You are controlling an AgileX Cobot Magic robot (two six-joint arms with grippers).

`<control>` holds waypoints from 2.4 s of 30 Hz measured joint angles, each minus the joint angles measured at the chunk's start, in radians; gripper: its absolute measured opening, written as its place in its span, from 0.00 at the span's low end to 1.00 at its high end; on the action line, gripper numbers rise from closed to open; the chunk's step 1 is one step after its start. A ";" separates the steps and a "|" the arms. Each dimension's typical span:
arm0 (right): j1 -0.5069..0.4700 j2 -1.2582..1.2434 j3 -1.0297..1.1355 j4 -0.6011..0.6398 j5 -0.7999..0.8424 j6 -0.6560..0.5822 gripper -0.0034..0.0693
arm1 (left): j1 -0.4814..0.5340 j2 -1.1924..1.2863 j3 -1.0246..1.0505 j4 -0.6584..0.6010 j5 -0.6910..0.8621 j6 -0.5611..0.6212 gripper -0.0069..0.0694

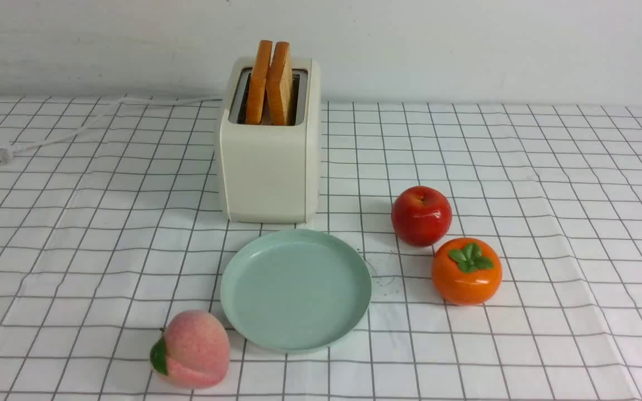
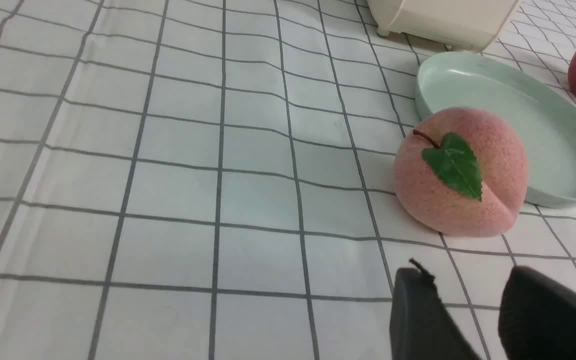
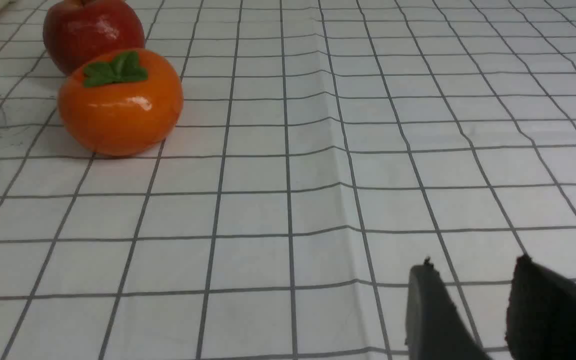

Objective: Take toasted bread from bread machine on white checkered table place on plate.
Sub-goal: 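Reach for a toast slice standing in the toaster with the left gripper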

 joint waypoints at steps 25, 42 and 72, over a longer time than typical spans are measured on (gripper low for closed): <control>0.000 0.000 0.000 0.000 0.000 0.000 0.38 | 0.000 0.000 0.000 0.000 0.000 0.000 0.40; 0.000 0.000 0.000 0.000 0.000 0.000 0.38 | 0.000 0.000 0.000 0.046 -0.001 0.002 0.40; 0.000 0.000 0.000 0.000 0.000 0.000 0.38 | 0.000 0.556 -0.592 -0.256 0.247 -0.094 0.07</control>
